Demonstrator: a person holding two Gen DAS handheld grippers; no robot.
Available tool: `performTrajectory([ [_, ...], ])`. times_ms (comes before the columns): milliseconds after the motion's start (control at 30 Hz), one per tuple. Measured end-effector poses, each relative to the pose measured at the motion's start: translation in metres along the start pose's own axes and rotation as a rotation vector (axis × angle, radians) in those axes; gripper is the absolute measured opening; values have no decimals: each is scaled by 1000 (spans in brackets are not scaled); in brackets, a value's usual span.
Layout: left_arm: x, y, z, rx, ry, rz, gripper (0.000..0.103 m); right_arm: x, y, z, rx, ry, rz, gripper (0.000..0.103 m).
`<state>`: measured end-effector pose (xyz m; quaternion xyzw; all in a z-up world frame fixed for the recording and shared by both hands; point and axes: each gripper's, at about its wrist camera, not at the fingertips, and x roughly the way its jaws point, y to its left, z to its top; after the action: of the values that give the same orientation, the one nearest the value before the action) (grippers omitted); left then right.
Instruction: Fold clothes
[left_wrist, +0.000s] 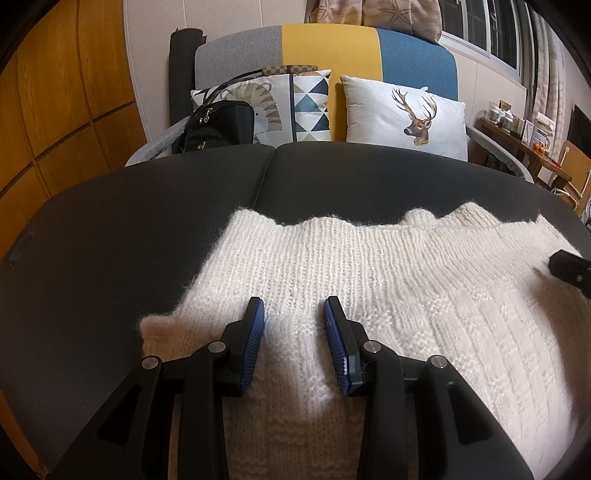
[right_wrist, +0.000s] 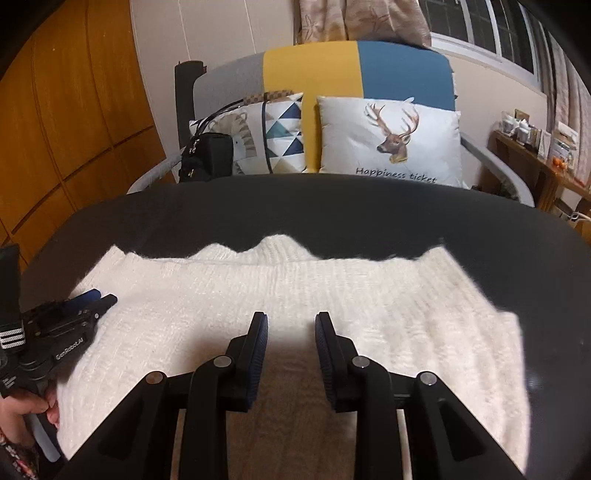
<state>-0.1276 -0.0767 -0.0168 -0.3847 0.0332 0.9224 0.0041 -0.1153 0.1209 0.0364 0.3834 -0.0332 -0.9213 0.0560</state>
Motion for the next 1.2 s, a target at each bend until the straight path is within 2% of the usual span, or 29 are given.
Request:
performTrajectory([
  [67, 0, 0, 0, 0, 0, 0, 37, -1, -7, 0, -22, 9, -55, 26],
  [200, 0, 0, 0, -1, -1, 1, 37, 8, -39, 0, 41, 46, -116, 26],
  [367, 0, -1, -1, -1, -1, 3, 37, 17, -65, -9, 112, 30, -119, 26],
  [800, -1, 1, -1, -13, 3, -12, 37, 17, -67, -11, 111, 24, -112, 27],
  [933, -1, 0, 0, -11, 6, -10, 37, 15, -64, -5, 93, 52, -124, 27],
  [1100, -1, 5, 1, -32, 12, -36, 38, -15, -59, 3, 129, -1, -74, 27],
  [1200, -1, 5, 1, -30, 12, -35, 38, -15, -64, -1, 107, 34, -121, 27],
])
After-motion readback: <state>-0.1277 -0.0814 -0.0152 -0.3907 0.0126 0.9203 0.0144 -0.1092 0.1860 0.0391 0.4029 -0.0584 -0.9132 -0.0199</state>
